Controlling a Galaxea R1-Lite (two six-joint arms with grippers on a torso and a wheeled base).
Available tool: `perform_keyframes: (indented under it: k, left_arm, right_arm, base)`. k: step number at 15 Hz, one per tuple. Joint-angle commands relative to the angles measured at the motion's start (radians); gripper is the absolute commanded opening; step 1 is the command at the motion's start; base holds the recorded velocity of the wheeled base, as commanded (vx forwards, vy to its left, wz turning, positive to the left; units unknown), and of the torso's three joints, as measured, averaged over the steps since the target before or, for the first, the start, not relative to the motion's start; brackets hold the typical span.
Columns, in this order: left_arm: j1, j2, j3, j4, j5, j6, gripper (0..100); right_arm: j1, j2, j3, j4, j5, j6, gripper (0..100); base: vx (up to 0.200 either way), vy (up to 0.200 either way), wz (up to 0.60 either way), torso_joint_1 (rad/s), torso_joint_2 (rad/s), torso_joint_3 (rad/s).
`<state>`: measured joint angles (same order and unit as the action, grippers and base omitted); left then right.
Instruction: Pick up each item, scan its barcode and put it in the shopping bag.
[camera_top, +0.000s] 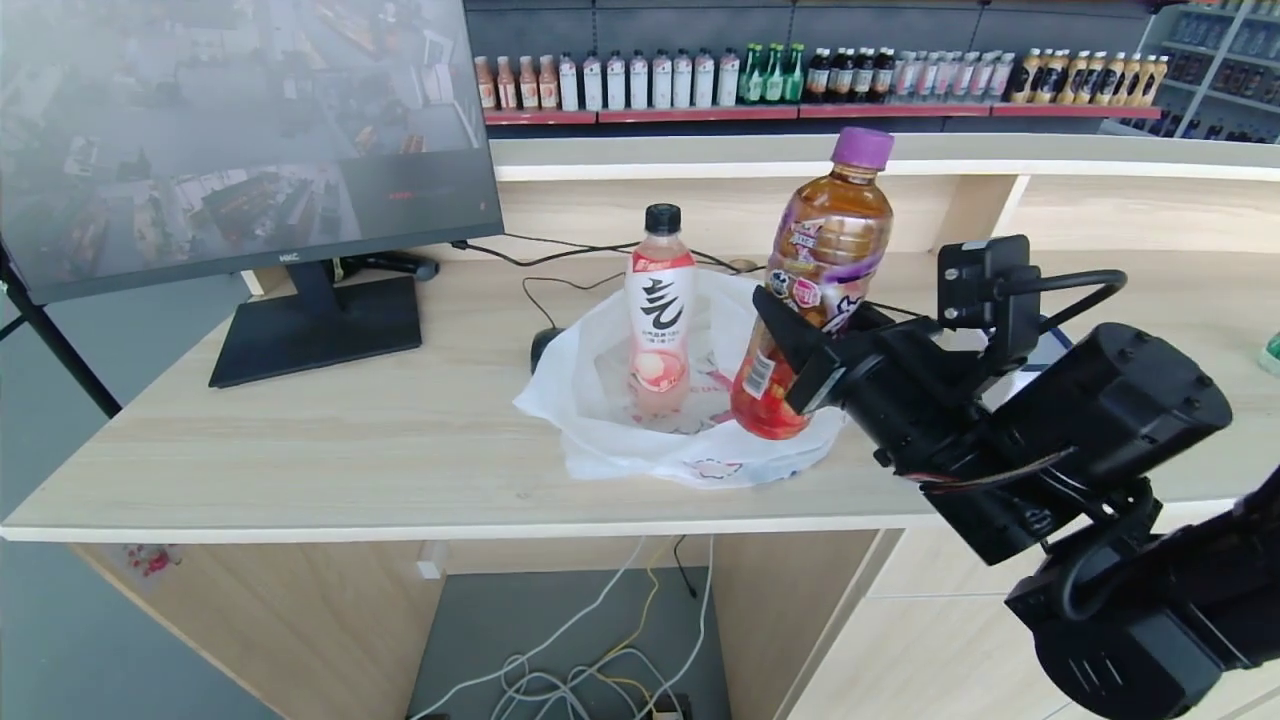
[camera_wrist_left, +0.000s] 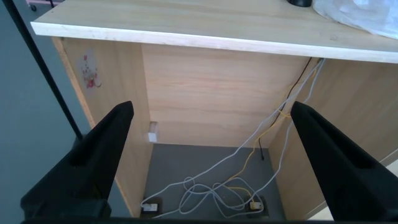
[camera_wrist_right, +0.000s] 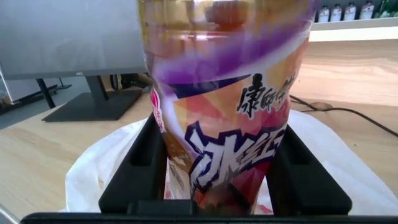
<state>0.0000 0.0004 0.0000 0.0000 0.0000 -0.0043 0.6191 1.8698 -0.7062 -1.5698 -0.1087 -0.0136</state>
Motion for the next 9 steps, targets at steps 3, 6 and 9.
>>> perform_keyframes:
  k: [3,6,9]
  left_arm:
    - [0.0,0.0,0.0,0.0,0.0,0.0,100]
    - [0.0,0.0,0.0,0.0,0.0,0.0,100]
    - [0.0,0.0,0.0,0.0,0.0,0.0,100]
  right_arm:
    - [-0.018,0.134,-0.128,-0.001,-0.023,0.0,0]
    - [-0.079,0.164,-0.173,-0.001,-0.026,0.001,0]
    - [-0.105,0.175,-0.199,-0.001,-0.055,0.009,0]
  base:
    - [0.0,0.0,0.0,0.0,0.0,0.0]
    - [0.0,0.0,0.0,0.0,0.0,0.0]
    - [0.0,0.0,0.0,0.0,0.0,0.0]
